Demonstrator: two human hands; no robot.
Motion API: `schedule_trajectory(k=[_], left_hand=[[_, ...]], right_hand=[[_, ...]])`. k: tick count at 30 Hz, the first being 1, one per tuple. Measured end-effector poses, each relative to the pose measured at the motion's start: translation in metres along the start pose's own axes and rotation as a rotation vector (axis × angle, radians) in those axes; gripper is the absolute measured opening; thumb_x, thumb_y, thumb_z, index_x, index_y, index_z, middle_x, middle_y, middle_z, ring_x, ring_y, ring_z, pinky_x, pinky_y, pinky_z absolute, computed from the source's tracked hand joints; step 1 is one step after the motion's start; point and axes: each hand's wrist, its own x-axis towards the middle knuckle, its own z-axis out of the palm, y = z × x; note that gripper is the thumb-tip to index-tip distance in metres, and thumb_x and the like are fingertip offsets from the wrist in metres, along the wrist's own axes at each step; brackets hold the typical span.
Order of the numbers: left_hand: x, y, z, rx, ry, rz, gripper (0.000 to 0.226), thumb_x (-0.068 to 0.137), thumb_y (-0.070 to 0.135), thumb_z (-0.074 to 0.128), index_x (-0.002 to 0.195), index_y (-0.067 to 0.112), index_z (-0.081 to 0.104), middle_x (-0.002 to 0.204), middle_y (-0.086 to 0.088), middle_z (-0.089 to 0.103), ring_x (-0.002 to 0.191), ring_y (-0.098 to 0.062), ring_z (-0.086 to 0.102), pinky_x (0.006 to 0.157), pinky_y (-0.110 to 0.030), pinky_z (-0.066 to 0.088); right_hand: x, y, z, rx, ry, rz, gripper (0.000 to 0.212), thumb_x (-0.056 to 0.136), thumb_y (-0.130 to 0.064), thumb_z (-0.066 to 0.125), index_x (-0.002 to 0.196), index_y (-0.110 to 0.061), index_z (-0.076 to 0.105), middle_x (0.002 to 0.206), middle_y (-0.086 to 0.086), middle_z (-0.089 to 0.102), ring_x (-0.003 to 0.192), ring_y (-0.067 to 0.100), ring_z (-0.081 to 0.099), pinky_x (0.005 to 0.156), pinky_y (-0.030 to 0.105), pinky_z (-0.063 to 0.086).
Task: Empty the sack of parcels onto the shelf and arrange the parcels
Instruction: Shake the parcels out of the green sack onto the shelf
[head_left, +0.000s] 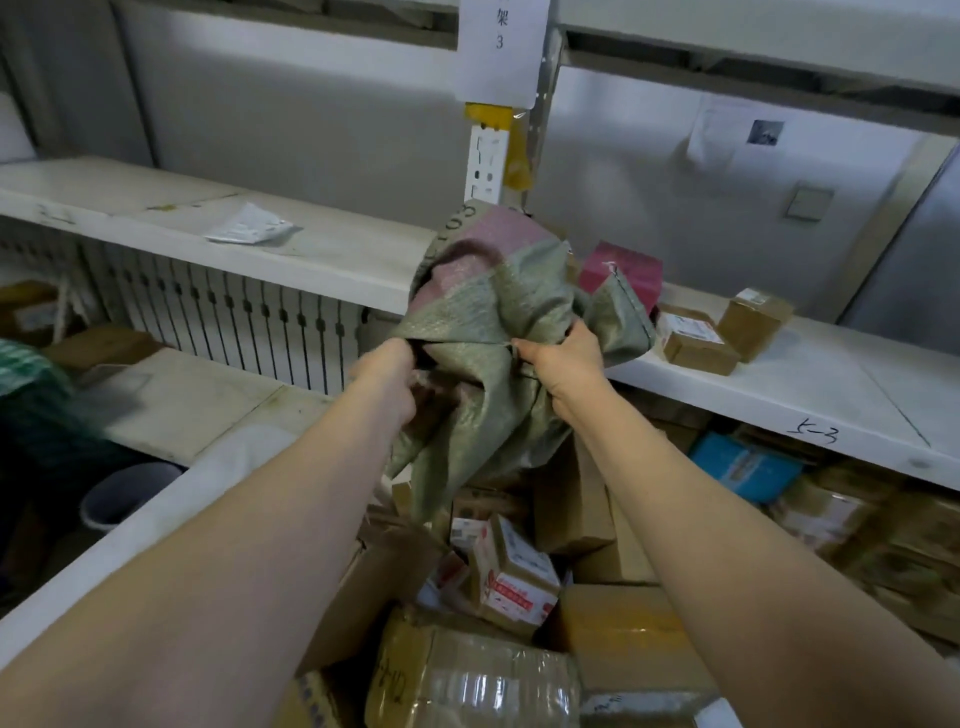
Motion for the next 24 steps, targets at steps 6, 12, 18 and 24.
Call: schedule_trajectory(k=[6, 12, 18, 24], left_hand=[[0.008, 0.002, -0.016, 0.001, -0.195, 0.071, 0.053, 0.088, 0.064, 0.052, 0.124, 0.025, 0.05, 0.114, 0.001, 0.06, 0.101, -0.027, 0.057, 0.078, -0.046, 0.048], [0.031, 0.003, -0.007, 0.07, -0.297, 0.075, 0.127, 0.044, 0.061, 0.089, 0.148, 0.034, 0.021, 0.137, -0.009, 0.05, 0.118, -0.034, 0.056, 0.096, -0.055, 0.049], [0.129, 0.007, -0.064, -0.095, -0.201, -0.061, 0.093, 0.041, 0.041, 0.095, 0.124, 0.02, 0.06, 0.114, -0.012, 0.07, 0.093, -0.034, 0.071, 0.076, -0.057, 0.057], [0.167, 0.019, -0.114, -0.239, 0.057, 0.09, 0.052, 0.077, 0.018, 0.078, 0.124, 0.017, 0.057, 0.112, -0.009, 0.068, 0.099, -0.032, 0.067, 0.086, -0.051, 0.056]], right_hand=[[-0.01, 0.013, 0.019, -0.296, 0.215, -0.007, 0.043, 0.088, -0.023, 0.07, 0.126, -0.02, 0.051, 0.124, 0.006, 0.062, 0.118, 0.029, 0.057, 0.096, 0.038, 0.046], [-0.009, 0.015, 0.079, -0.223, -0.074, -0.074, 0.062, 0.082, -0.02, 0.074, 0.138, -0.021, 0.047, 0.127, 0.005, 0.062, 0.117, 0.024, 0.058, 0.101, 0.043, 0.049], [-0.003, 0.016, 0.138, -0.186, -0.391, 0.04, 0.076, 0.083, -0.025, 0.076, 0.147, -0.022, 0.036, 0.132, -0.002, 0.057, 0.121, 0.018, 0.056, 0.103, 0.037, 0.048], [0.005, 0.013, 0.184, -0.471, 0.021, -0.156, 0.037, 0.096, -0.052, 0.049, 0.085, -0.025, 0.071, 0.081, -0.005, 0.072, 0.073, 0.012, 0.07, 0.072, 0.034, 0.058]])
